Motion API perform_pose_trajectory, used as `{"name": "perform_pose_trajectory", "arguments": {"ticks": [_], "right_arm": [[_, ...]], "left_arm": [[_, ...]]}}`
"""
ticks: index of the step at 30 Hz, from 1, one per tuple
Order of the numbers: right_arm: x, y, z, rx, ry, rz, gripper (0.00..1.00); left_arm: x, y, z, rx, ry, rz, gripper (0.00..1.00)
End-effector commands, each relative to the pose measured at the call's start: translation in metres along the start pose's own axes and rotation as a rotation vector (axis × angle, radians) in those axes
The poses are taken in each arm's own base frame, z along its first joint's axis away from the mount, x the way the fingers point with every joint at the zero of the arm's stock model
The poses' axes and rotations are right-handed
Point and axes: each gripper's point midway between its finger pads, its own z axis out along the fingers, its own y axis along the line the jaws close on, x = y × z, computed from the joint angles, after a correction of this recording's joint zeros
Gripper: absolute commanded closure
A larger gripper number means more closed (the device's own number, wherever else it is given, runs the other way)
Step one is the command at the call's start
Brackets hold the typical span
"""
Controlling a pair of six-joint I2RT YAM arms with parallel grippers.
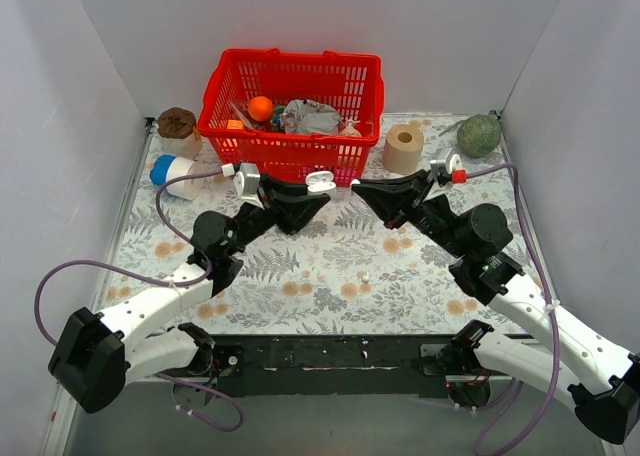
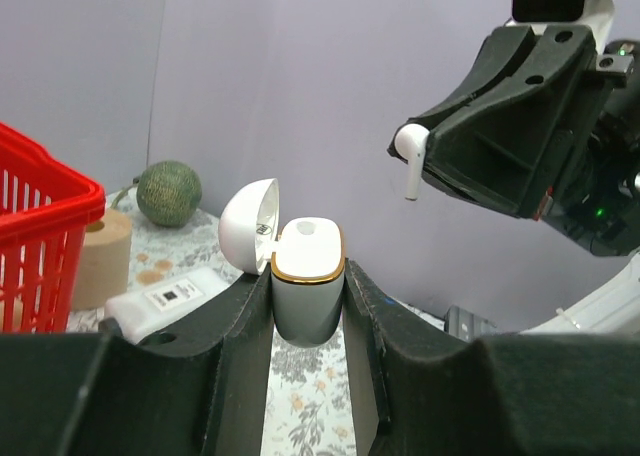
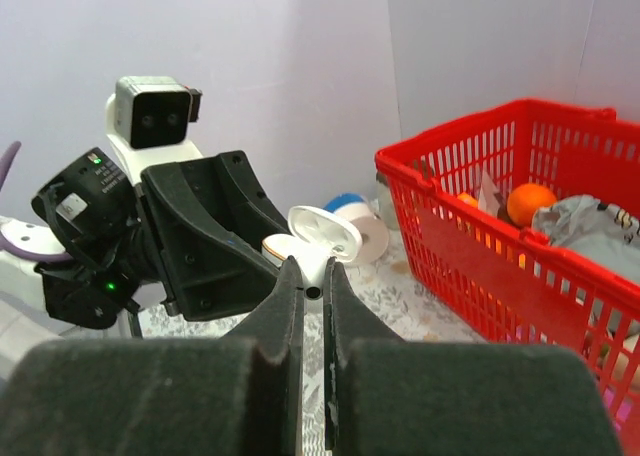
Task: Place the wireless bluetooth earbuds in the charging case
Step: Place the earbud in the charging case.
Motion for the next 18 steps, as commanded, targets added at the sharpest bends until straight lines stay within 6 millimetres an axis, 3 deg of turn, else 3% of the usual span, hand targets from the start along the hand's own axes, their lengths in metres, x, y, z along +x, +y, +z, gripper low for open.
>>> {"name": "perform_pose_trajectory", "arguments": {"ticks": [1,18], "right_arm": [[-0.065,0.012,0.003,-0.003,-0.223,-0.110,0.99],[-0.088,0.031,0.022,-0.028,-0.300,-0.193,0.99]], "left_arm": [[-0.037,-0.015,0.018,0.061,-0.094,0.018,1.00],[-0.046,-0.043,0.030,0.216,-0.116,0.104,1.00]]}}
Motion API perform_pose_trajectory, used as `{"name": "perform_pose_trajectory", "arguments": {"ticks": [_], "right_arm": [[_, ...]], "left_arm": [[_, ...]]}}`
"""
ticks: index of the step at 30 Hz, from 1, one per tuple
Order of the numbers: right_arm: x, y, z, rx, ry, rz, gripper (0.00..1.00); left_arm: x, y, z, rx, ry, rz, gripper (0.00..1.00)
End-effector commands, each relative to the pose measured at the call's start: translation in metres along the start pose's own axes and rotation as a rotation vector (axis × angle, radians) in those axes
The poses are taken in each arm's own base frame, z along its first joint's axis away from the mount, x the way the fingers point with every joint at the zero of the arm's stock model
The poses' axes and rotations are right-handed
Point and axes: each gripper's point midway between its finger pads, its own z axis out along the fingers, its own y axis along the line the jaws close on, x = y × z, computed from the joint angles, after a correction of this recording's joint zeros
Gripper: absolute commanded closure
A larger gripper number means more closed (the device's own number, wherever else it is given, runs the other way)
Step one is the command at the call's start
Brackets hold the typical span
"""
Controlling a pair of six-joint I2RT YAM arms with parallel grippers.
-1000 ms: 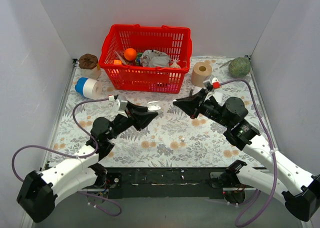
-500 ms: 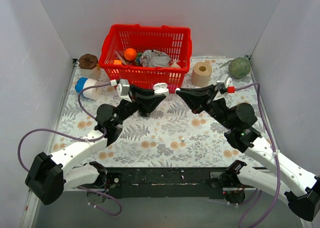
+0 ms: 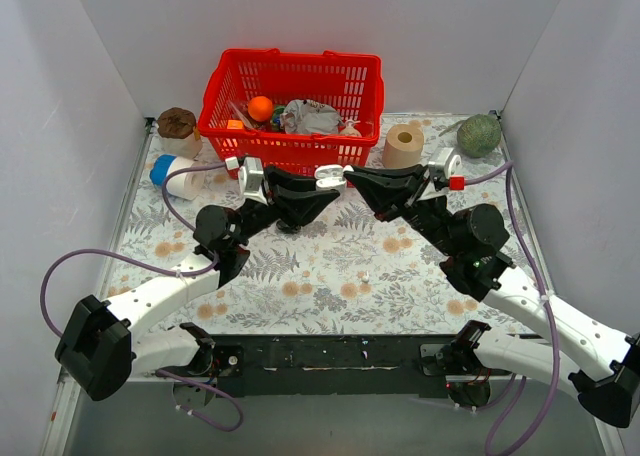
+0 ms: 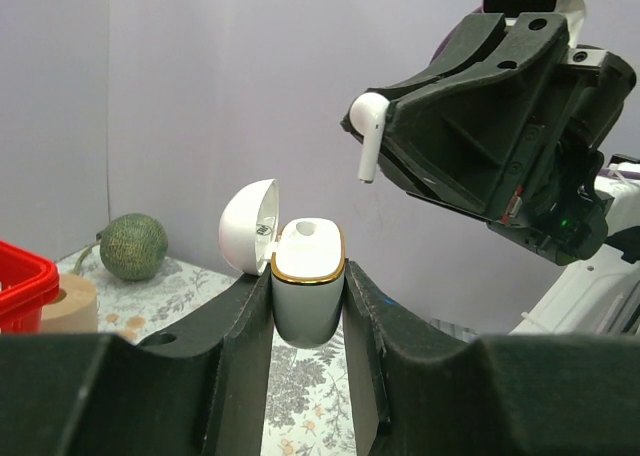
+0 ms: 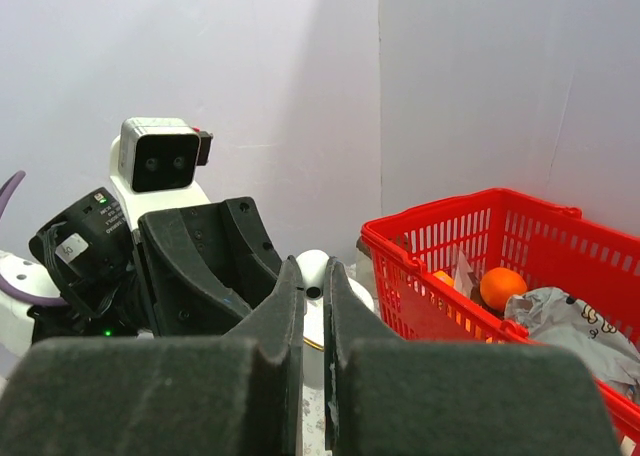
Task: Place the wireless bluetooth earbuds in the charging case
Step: Place the earbud in the charging case.
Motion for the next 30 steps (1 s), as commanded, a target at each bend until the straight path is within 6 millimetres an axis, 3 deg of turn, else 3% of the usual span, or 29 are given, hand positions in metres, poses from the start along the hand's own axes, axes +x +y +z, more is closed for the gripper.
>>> {"name": "perform_pose_trajectory", "arguments": {"ticks": [1,10,30], "right_arm": [[-0.050,0.006,0.008,-0.005,-0.145,-0.061,0.99],[-0.044,0.011,0.009,-0.009,-0.139,-0.074,0.99],[-0.034,0.008,-0.001,0.029,-0.113,-0.101,0.99]], "left_arm": [[-0.028,-0.022,0.009,0.098,-0.070,0.088,1.00],[-0.033,-0.035,0.014,0.143,-0.095,0.163,1.00],[-0.041,-0.031,0.017,0.099,-0.119,0.144,1.00]]}}
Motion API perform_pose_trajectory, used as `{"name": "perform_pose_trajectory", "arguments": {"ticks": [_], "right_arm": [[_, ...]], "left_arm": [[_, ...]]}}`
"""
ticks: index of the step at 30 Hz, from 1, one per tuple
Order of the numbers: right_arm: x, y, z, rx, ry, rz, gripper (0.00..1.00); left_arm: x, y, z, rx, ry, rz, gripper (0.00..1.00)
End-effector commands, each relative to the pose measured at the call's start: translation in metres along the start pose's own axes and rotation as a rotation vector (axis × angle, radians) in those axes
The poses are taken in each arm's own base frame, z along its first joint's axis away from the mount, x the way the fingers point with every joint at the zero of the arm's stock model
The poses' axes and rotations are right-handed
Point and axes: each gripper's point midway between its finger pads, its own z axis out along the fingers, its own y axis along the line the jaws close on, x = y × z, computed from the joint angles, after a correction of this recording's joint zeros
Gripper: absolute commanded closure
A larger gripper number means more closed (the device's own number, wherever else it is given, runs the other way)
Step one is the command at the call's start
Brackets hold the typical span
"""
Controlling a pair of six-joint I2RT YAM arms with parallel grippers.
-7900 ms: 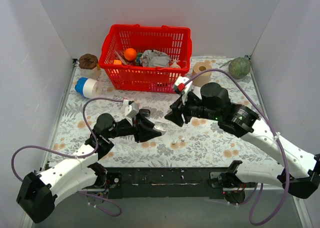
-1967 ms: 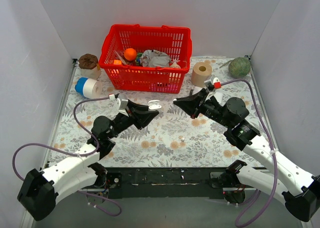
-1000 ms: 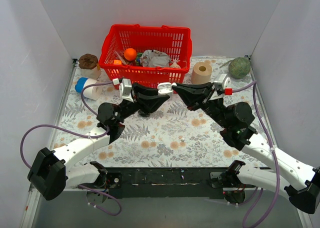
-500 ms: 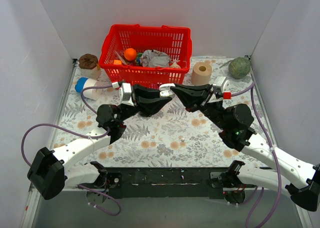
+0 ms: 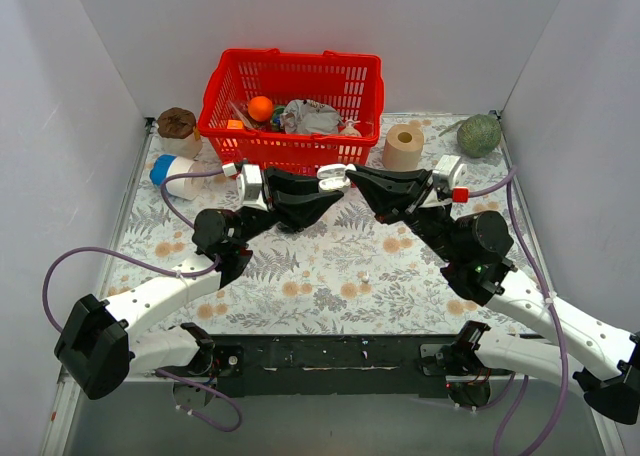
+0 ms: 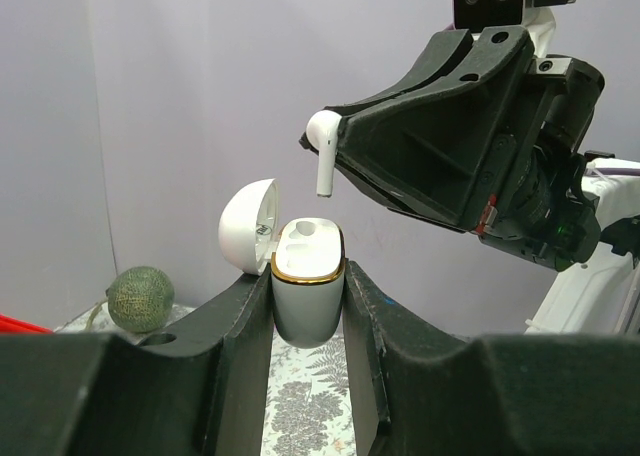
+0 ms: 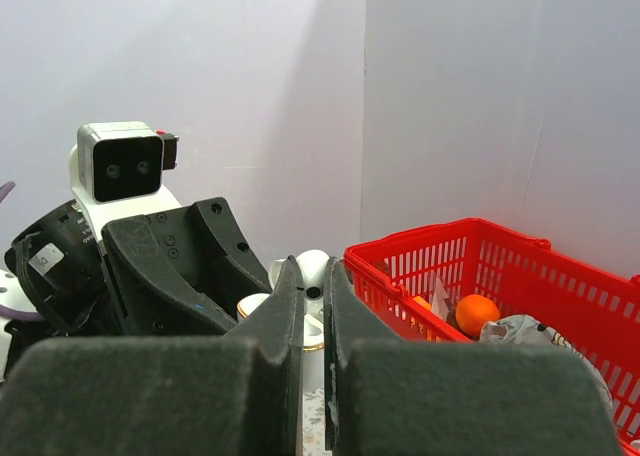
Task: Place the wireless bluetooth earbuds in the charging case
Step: Place the earbud in the charging case.
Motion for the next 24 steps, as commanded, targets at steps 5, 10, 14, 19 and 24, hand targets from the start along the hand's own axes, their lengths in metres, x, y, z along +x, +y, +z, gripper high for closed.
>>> {"name": "perform_pose_trajectory", "arguments": {"ticks": [5,10,14,19,24], "right_arm": [[-0.009,-0.003,-0.002,0.021,-0.037,-0.022,0.99],[-0.004,-0.003,-0.003,0.020,-0.020,-0.021,0.99],[-0.002,-0.005,-0.004,0.028,-0.014,-0.022,0.99],[0.002,-0.004,-0.003,0.026,-0.005,-0.021,0.99],[0.007,-0.004,-0.002,0.026,0.007,-0.017,0.99]], "left_arm": [[-0.023,-0.002,0.009,0.000,-0.052,0.029,1.00],[-0.025,-0.002,0.010,0.002,-0.057,0.028,1.00],[-0.025,-0.003,0.010,0.005,-0.057,0.029,1.00],[-0.024,-0.003,0.010,0.004,-0.059,0.028,1.00],[-0.026,-0.004,0.011,0.008,-0.061,0.030,1.00]]}}
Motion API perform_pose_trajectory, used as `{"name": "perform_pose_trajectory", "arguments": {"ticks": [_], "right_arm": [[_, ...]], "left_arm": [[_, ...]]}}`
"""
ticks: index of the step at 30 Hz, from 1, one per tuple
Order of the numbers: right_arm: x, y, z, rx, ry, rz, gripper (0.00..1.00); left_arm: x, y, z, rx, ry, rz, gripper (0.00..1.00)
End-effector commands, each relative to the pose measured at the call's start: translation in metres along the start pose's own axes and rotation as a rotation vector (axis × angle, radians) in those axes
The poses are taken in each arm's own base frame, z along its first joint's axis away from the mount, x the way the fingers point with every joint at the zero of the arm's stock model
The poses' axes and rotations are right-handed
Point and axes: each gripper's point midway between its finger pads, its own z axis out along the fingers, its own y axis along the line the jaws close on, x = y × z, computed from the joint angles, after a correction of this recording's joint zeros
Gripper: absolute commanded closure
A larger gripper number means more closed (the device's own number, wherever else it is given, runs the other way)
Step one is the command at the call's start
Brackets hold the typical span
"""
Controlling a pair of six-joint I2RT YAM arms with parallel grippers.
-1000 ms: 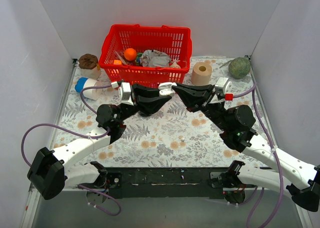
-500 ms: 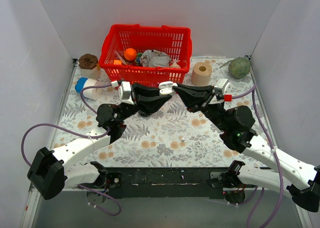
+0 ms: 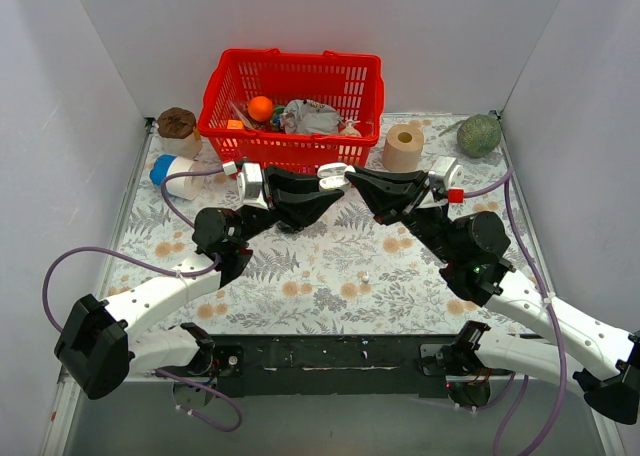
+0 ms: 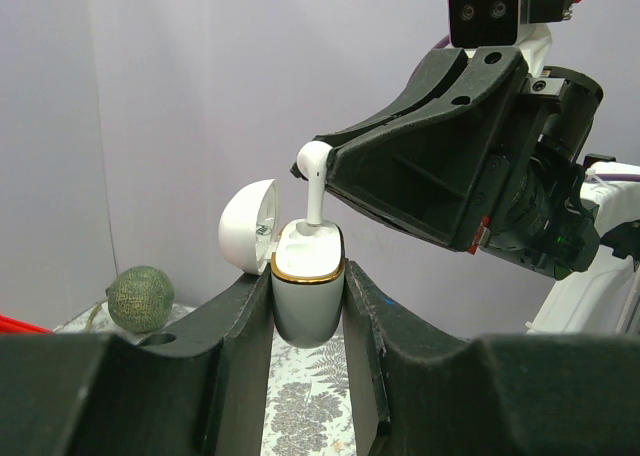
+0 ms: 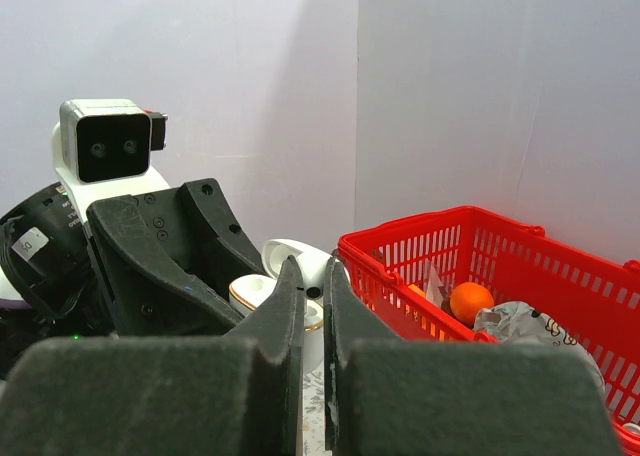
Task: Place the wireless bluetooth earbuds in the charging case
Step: Place the earbud in the charging case.
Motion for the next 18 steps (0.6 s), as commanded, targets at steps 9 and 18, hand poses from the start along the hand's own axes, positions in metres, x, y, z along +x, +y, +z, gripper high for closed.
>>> {"name": "perform_pose_trajectory", "arguments": {"ticks": [9,18], "right_arm": [[0.002,-0.005,0.001,0.031,0.002,-0.012,0.99],[0.011,-0.001,0.004,0.007,0.042,-0.008,0.99]], "left_arm": [[-0.023,-0.008,0.008,0.027,-0.063,0.036,1.00],[-0.024,-0.009,0.007,0.028,-0.063,0.043,1.00]]}}
